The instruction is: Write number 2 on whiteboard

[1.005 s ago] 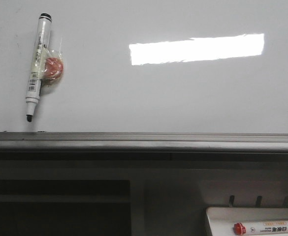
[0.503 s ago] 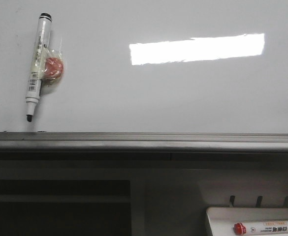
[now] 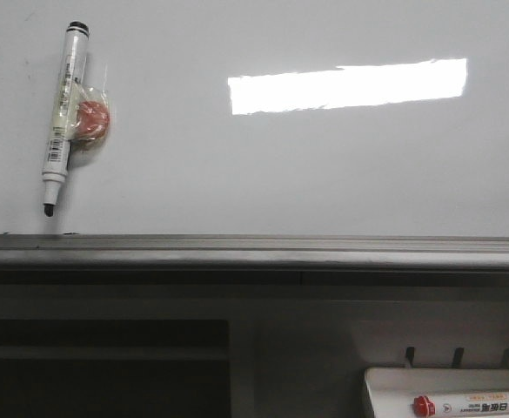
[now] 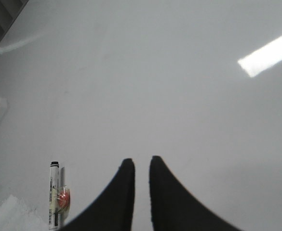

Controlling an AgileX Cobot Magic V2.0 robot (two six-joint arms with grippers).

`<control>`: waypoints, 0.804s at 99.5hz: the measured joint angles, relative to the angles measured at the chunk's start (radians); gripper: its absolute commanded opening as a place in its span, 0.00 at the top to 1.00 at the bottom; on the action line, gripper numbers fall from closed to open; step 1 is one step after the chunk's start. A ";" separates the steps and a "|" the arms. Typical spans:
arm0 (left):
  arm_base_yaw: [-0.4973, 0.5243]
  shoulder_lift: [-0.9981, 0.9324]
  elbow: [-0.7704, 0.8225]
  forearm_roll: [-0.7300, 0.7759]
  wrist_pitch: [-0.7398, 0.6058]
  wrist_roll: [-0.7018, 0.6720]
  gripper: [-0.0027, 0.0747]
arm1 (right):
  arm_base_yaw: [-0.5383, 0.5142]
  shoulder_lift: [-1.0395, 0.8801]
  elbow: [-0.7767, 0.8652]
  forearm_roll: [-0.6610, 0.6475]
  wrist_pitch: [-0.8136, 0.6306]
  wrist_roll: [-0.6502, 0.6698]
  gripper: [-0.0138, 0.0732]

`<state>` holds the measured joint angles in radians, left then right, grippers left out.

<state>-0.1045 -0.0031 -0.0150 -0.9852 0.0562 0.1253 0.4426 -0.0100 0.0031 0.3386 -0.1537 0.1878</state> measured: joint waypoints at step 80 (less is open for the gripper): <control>-0.230 0.848 -0.572 0.264 0.471 0.241 0.49 | 0.000 0.496 -0.414 -0.082 0.366 -0.188 0.34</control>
<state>-0.3346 0.8448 -0.5874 -0.7210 0.5271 0.3666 0.4426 0.4856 -0.4110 0.2562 0.2124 0.0000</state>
